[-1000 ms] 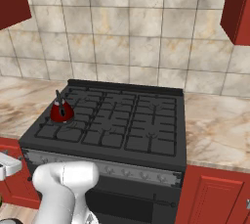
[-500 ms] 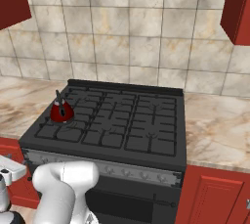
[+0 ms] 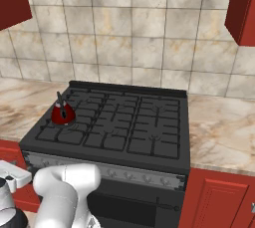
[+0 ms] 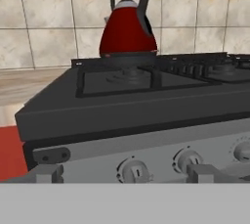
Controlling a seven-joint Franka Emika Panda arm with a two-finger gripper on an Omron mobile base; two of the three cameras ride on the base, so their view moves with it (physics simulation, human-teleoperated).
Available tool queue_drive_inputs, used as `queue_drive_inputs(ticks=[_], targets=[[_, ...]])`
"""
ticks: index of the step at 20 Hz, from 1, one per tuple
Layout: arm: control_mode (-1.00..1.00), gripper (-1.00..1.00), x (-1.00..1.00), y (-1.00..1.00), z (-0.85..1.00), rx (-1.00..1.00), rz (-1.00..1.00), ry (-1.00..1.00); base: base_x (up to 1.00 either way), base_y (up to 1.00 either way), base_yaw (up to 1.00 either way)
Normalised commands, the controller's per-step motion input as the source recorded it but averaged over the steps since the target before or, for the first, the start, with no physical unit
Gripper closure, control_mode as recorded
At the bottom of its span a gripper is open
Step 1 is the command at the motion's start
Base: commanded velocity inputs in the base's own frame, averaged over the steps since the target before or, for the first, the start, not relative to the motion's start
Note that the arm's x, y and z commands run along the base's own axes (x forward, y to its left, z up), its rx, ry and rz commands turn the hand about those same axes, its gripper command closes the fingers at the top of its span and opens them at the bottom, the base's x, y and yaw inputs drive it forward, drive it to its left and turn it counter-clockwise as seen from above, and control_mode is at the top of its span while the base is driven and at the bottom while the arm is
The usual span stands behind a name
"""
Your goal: Turn on the front left burner of the stove.
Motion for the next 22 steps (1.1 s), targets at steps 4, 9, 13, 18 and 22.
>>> queue_drive_inputs(ticks=[4, 9, 13, 18, 22], targets=[[-1.0, -1.0, 0.08, -0.26, -0.01, 0.0, 0.0, 0.0, 0.0, 0.0, 0.0], [-1.0, -1.0, 0.15, -0.31, -0.08, 0.0, 0.0, 0.0, 0.0, 0.0, 0.0], [-1.0, -1.0, 0.15, -0.19, -0.17, 0.0, 0.0, 0.0, 0.0, 0.0, 0.0], [-1.0, -1.0, 0.28, -0.02, -0.23, 0.0, 0.01, 0.0, 0.0, 0.0, 0.0], [-1.0, -1.0, 0.34, -0.01, -0.29, 0.0, 0.02, 0.0, 0.0, 0.0, 0.0]])
